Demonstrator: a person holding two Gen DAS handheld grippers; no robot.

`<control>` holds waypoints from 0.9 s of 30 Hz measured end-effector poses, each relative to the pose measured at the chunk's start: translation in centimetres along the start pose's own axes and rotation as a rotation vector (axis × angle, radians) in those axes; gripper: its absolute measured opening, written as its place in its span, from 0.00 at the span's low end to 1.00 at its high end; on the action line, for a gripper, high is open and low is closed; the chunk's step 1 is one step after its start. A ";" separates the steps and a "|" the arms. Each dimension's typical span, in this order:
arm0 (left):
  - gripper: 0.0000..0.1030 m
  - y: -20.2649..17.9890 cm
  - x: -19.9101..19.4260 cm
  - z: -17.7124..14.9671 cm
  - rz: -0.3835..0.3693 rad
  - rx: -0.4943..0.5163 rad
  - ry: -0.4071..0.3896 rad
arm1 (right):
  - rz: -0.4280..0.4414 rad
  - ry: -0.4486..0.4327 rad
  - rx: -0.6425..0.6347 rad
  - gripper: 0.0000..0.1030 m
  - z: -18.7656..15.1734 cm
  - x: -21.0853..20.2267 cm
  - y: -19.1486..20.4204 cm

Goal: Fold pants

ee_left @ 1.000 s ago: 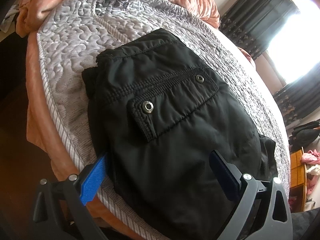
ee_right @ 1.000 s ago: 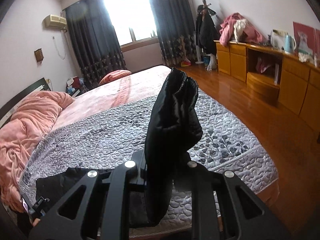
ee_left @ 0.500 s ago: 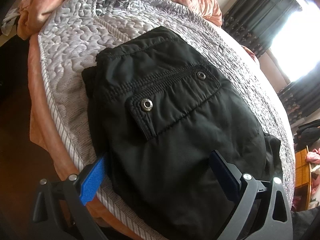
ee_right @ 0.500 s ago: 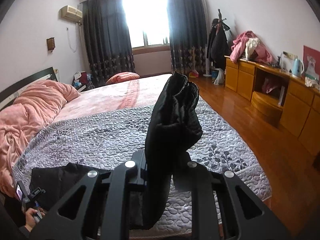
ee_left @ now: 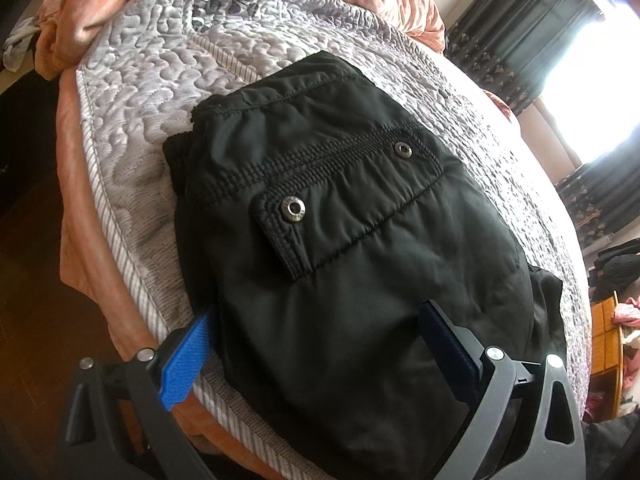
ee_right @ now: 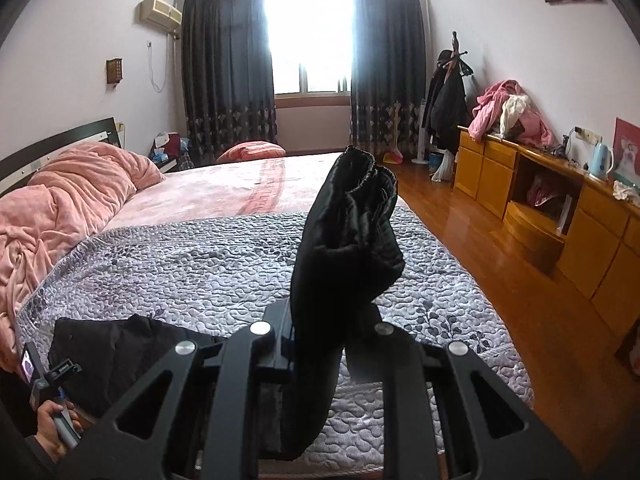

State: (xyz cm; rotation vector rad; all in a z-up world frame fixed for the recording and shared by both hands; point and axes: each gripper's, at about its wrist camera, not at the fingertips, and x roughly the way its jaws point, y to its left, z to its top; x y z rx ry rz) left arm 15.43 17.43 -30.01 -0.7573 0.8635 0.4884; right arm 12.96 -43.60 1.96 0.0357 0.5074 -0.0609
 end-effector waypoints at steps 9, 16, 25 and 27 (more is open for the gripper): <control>0.96 0.3 0.0 0.1 -0.012 -0.004 0.000 | -0.017 -0.001 -0.094 0.16 0.0 0.1 2.6; 0.96 0.4 -0.3 -0.2 -0.021 -0.009 -0.002 | -0.023 0.012 -0.180 0.16 -0.4 0.6 5.1; 0.96 0.5 -0.4 -0.3 -0.033 -0.015 -0.004 | -0.012 0.045 -0.314 0.16 -1.5 1.8 9.5; 0.96 0.5 -0.5 -0.3 -0.036 -0.016 -0.004 | -0.009 0.054 -0.340 0.16 -1.7 2.2 10.5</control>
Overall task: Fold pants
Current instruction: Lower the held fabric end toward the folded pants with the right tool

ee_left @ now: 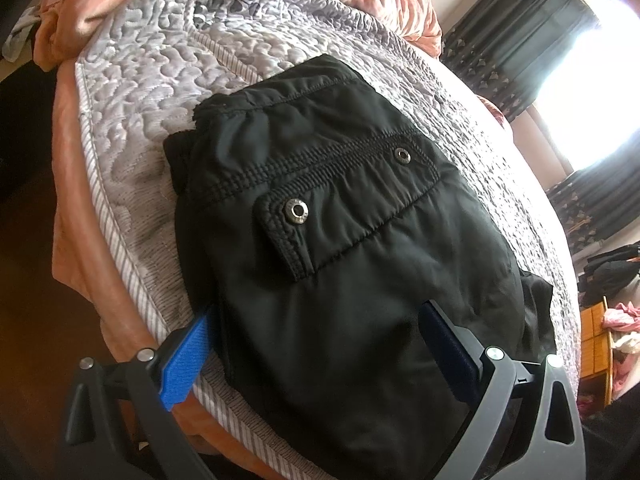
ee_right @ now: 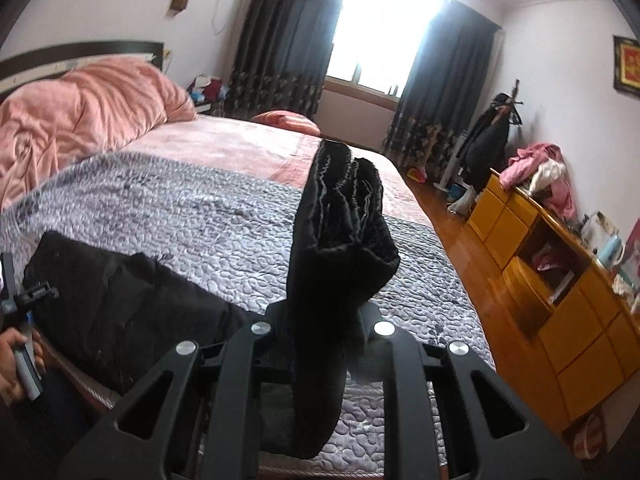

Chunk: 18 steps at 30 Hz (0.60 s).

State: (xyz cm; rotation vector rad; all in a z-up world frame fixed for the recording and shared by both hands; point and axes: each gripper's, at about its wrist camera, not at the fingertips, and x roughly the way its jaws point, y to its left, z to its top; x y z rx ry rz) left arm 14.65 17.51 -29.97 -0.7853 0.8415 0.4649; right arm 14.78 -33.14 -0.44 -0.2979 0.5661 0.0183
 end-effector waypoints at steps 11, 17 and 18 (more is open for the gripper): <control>0.96 0.3 -0.2 0.0 -0.027 -0.006 0.004 | -0.017 0.074 -0.206 0.15 -1.2 3.1 7.3; 0.96 0.5 -0.3 0.0 -0.037 -0.006 0.008 | -0.021 0.117 -0.305 0.15 -2.5 5.0 11.2; 0.96 0.5 -0.3 0.0 -0.040 -0.007 0.008 | -0.025 0.123 -0.323 0.15 -2.7 5.3 11.8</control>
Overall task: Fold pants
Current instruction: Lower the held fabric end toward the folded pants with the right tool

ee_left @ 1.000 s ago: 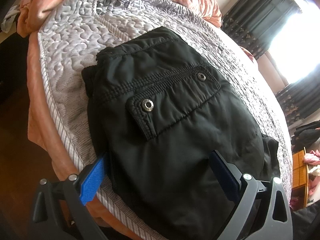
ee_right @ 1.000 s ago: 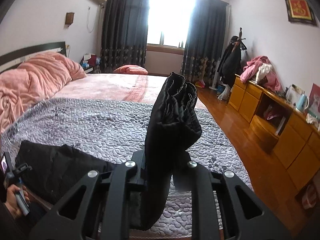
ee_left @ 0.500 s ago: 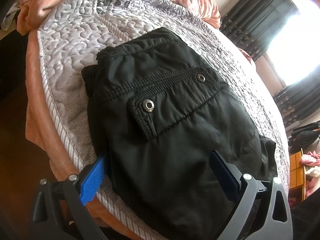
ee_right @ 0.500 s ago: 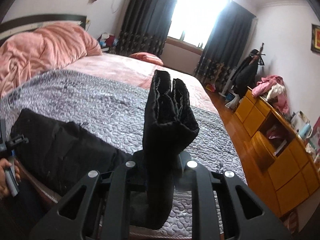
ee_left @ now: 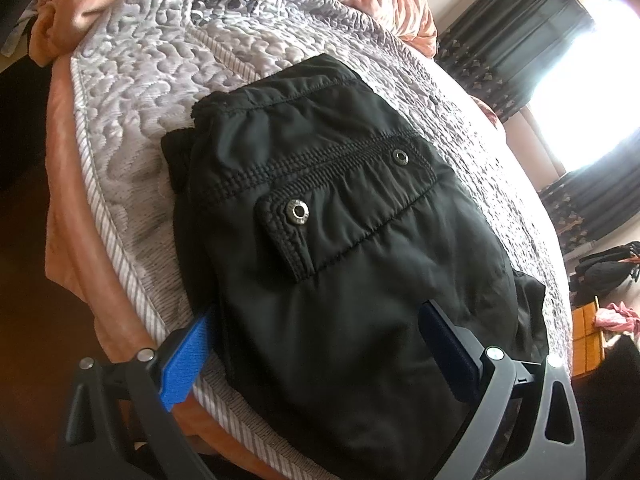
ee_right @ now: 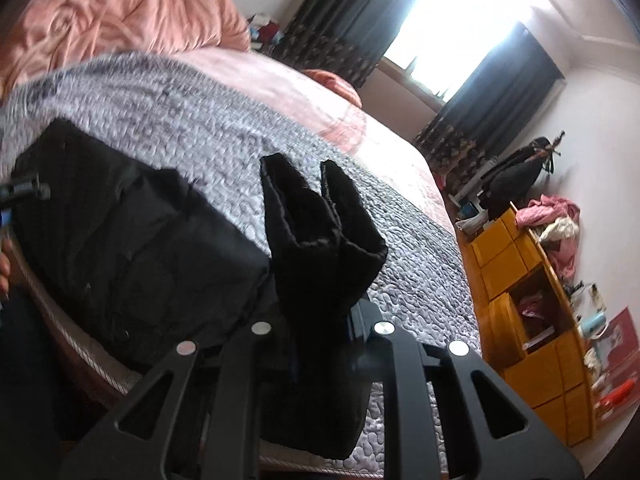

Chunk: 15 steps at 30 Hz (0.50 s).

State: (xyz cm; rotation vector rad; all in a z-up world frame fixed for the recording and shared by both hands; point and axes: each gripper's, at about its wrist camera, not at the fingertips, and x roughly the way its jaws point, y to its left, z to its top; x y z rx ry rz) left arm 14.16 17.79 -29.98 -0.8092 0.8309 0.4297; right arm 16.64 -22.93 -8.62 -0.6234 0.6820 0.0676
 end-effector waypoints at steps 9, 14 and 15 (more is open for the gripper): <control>0.96 0.3 -0.1 0.1 -0.015 -0.007 0.001 | -0.100 0.040 -0.243 0.15 -0.8 2.3 7.5; 0.96 0.4 -0.1 0.1 -0.021 -0.008 0.001 | -0.180 0.043 -0.412 0.15 -2.2 3.9 12.2; 0.96 0.4 -0.1 0.1 -0.022 -0.008 0.002 | -0.207 0.036 -0.464 0.15 -2.7 4.4 13.5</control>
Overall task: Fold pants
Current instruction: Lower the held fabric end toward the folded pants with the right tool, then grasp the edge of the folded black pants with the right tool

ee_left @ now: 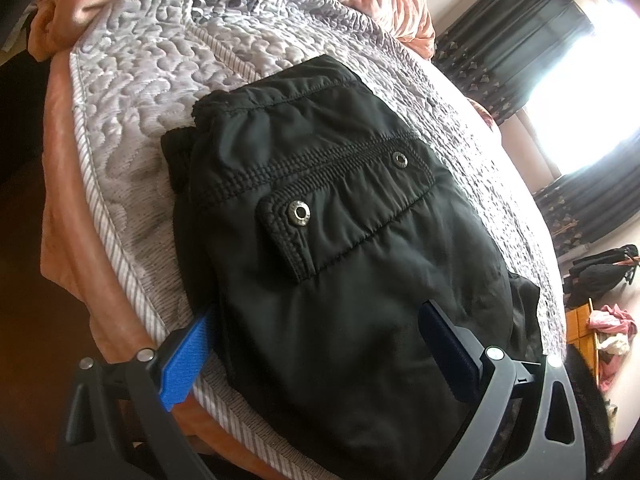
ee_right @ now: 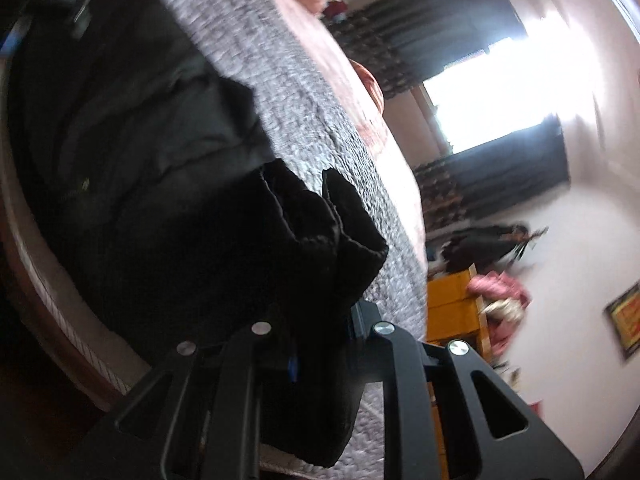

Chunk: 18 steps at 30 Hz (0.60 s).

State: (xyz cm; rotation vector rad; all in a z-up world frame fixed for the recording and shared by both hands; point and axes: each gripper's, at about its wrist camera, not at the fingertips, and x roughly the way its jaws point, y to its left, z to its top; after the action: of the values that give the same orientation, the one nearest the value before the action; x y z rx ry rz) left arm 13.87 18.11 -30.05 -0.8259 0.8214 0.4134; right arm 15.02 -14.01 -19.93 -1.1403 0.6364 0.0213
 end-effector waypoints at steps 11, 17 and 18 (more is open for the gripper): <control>0.96 0.1 -0.1 0.0 -0.011 0.004 0.006 | 0.056 -0.019 -0.149 0.22 -0.1 2.0 8.0; 0.96 0.2 -0.2 0.2 -0.018 0.003 0.009 | 0.197 -0.058 -0.099 0.42 -0.7 1.6 6.2; 0.96 0.3 -0.2 0.2 -0.020 0.002 0.009 | 0.267 -0.076 -0.061 0.46 -0.8 0.9 5.0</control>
State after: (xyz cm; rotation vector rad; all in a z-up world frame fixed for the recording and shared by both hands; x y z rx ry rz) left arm 13.69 18.43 -29.98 -0.8344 0.8206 0.3913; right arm 13.78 -12.76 -24.76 -1.1004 0.7204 0.3126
